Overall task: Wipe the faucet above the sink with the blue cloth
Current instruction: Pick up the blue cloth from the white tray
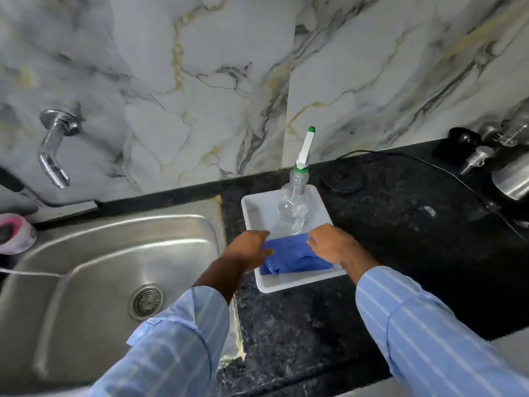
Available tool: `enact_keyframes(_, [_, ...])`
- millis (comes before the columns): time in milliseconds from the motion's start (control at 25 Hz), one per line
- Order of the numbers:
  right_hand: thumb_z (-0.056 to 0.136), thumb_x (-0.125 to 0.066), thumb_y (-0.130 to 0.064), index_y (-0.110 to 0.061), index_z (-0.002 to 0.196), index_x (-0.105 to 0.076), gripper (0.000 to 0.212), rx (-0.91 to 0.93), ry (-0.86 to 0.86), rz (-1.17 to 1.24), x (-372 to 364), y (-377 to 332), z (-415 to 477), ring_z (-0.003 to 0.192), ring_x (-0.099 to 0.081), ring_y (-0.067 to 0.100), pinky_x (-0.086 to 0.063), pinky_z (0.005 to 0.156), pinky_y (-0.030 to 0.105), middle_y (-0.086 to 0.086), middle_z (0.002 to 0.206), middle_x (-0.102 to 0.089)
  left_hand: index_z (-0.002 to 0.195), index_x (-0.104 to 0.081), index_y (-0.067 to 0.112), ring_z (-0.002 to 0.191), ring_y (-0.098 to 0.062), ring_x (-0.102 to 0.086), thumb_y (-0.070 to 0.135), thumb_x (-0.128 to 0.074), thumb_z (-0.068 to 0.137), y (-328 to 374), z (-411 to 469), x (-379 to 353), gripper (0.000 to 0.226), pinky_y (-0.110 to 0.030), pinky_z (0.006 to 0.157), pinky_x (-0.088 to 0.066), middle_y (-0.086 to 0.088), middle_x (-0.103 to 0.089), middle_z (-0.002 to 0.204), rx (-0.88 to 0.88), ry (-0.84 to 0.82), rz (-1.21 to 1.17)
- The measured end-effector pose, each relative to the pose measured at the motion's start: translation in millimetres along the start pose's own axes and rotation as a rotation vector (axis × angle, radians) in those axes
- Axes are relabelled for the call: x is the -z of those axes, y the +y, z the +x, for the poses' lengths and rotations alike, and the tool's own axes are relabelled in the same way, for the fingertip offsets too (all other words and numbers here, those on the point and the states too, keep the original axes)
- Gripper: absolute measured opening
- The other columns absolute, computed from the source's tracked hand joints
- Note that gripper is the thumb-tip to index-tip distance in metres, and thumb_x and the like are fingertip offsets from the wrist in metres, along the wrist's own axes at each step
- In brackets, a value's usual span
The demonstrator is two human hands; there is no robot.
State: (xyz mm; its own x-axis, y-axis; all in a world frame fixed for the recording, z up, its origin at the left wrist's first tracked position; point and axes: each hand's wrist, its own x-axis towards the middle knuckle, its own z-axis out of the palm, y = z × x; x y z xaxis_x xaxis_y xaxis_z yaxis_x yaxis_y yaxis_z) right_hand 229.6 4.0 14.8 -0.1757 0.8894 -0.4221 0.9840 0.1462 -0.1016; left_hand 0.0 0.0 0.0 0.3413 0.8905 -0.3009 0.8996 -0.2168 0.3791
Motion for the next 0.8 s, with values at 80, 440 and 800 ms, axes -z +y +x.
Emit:
enact_keyframes(80, [0.108,-0.039,-0.027,-0.007,0.133,-0.061,0.039,-0.043,-0.015,0.007,-13,13,17,0.119,-0.063,0.031,-0.049,0.097,0.036,0.013,0.135,-0.063,0.141,-0.06,0.009,0.134,-0.031,-0.056,0.031,-0.055,0.107,7,26,-23,0.04,-0.036,0.11,-0.045,-0.015,-0.062,0.143,0.004,-0.034,0.117])
enact_keyframes(440, [0.093,-0.066,-0.028,-0.011,0.118,-0.066,0.03,0.065,0.02,-0.14,-32,20,56,0.108,-0.065,0.03,-0.053,0.087,0.037,0.01,0.12,-0.065,0.13,-0.066,0.007,0.129,-0.03,-0.053,0.021,-0.065,0.101,25,62,-48,0.032,-0.04,0.099,-0.051,-0.012,-0.058,0.132,0.053,-0.058,0.298])
enact_keyframes(800, [0.068,-0.068,-0.028,-0.022,0.063,-0.049,0.021,0.156,-0.171,0.136,53,-18,19,0.068,-0.056,0.024,-0.04,0.056,0.029,0.002,0.071,-0.054,0.098,-0.073,0.013,0.088,-0.022,-0.068,0.008,-0.072,0.078,1,6,41,0.021,-0.026,0.08,-0.053,-0.005,-0.076,0.093,0.007,0.082,-0.324])
